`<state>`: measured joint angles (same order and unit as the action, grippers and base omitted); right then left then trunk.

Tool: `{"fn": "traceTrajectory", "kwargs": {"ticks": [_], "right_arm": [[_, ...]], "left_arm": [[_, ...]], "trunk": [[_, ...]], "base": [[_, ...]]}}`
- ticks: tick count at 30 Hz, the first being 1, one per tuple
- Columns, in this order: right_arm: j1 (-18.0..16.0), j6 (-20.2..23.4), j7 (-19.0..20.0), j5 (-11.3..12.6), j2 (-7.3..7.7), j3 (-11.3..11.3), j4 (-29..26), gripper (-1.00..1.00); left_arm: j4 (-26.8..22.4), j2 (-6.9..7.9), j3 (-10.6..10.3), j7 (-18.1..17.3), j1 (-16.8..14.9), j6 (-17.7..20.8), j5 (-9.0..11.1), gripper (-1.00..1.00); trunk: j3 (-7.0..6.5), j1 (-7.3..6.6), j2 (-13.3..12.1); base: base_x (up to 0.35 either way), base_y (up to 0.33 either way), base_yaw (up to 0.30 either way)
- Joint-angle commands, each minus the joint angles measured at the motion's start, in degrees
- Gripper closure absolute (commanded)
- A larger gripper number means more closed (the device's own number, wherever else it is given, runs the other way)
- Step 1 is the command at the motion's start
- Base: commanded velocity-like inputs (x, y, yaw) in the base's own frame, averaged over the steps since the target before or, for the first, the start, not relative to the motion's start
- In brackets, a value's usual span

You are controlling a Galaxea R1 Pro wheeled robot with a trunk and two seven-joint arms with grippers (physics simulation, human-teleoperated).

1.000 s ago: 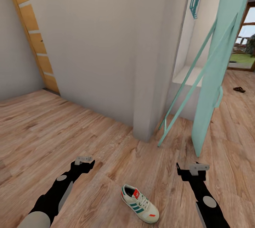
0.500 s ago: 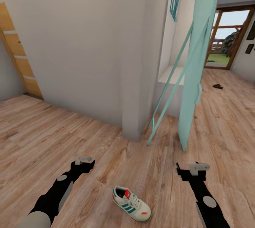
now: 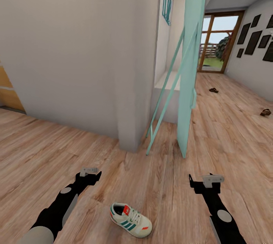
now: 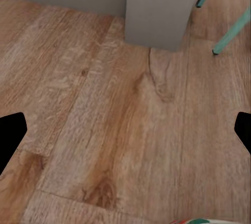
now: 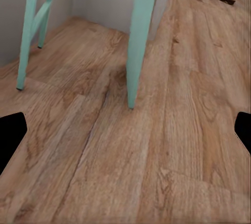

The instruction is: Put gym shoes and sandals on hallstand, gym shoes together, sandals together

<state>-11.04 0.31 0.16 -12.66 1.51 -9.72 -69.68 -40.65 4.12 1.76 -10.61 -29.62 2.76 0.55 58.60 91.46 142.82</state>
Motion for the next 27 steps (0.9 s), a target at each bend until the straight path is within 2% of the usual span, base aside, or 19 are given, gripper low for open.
{"fn": "traceTrajectory", "kwargs": {"ticks": [1, 10, 27], "right_arm": [[0.0, 0.0, 0.0, -0.6, -0.01, 0.0, 0.0, -1.00], [0.0, 0.0, 0.0, -0.6, -0.01, 0.0, 0.0, -1.00], [0.0, 0.0, 0.0, -0.6, -0.01, 0.0, 0.0, -1.00]], "left_arm": [[-0.1, -0.01, 0.2, -0.4, 0.0, 0.3, 0.1, -1.00], [-0.1, 0.01, 0.2, -0.4, 0.0, 0.2, 0.1, -1.00], [-0.1, -0.08, 0.2, -0.4, 0.0, 0.2, 0.1, -1.00]], "trunk": [[0.02, 0.00, 0.0], [-0.29, 0.00, 0.0], [-0.87, 0.00, 0.0]], "base": [[0.087, 0.036, -0.245], [0.124, 0.089, -0.245], [0.010, 0.008, -0.245]]}}
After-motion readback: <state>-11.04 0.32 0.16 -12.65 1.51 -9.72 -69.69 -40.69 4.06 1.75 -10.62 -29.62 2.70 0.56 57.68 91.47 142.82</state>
